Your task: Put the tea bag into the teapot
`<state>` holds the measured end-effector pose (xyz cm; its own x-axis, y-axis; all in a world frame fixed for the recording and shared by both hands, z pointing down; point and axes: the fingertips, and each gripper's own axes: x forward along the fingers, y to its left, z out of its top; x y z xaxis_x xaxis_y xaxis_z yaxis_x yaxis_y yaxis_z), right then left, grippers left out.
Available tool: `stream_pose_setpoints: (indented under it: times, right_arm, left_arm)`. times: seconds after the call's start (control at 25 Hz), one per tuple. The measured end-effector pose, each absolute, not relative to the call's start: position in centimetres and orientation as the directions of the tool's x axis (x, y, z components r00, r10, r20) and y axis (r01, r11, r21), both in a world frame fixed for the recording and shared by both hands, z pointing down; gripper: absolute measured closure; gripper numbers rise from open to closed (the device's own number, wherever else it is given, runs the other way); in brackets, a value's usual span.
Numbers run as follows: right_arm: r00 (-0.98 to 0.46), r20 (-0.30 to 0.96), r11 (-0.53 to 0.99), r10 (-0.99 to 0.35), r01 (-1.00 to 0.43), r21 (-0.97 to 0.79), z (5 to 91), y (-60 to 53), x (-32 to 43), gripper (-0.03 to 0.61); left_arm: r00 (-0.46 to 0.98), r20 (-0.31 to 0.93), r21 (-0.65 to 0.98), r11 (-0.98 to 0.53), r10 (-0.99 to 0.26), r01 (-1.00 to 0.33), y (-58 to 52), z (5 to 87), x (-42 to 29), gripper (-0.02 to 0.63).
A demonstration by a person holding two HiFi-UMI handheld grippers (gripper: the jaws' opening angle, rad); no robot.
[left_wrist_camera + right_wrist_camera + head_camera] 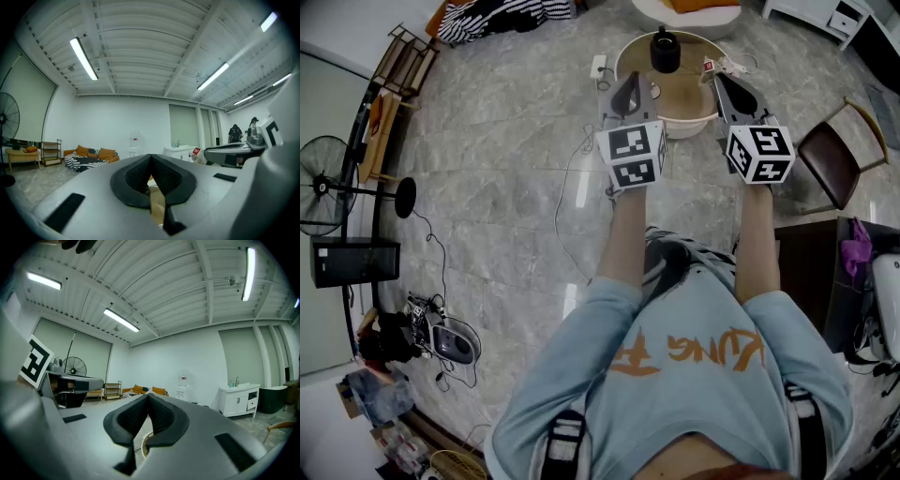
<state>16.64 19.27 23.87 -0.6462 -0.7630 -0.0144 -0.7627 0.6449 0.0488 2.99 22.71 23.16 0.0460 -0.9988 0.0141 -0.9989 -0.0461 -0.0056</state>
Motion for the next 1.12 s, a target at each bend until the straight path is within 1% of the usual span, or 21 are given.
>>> stream_pose_setpoints:
  times: [0.2, 0.44, 0.72, 0.92, 1.12]
  right_arm:
    - [-0.652, -0.015, 0.651, -0.758, -0.758, 0.049, 23.9, 19.1, 17.0, 0.565]
    - [-0.630, -0.041, 0.631, -0.776, -0.776, -0.008, 23.6, 18.3, 17.0, 0.566]
    - [-0.588, -0.042, 0.589, -0.808, -0.805, -0.068, 24.6, 16.5, 19.8, 0.565]
    - [-0.595, -0.036, 0.596, -0.803, -0.799, -0.085, 24.9, 15.5, 18.4, 0.565]
    - [-0.608, -0.035, 0.608, -0.793, -0.789, -0.084, 23.9, 13.1, 18.1, 0.565]
  left_arm:
    - [0.041, 0.017, -0.013, -0.041, -0.999, -0.999, 22.8, 23.1, 3.1, 0.589]
    - [0.015, 0.030, -0.008, -0.015, -0.999, -1.000, 22.8, 23.4, 1.4, 0.589]
    - [-0.026, 0.041, -0.010, 0.026, -0.999, -1.000, 23.0, 24.2, 0.6, 0.589]
    - [-0.066, 0.049, -0.005, 0.066, -0.997, -0.998, 22.9, 24.3, -1.7, 0.589]
    - [-0.074, 0.046, -0.004, 0.074, -0.996, -0.997, 20.5, 23.3, -1.9, 0.589]
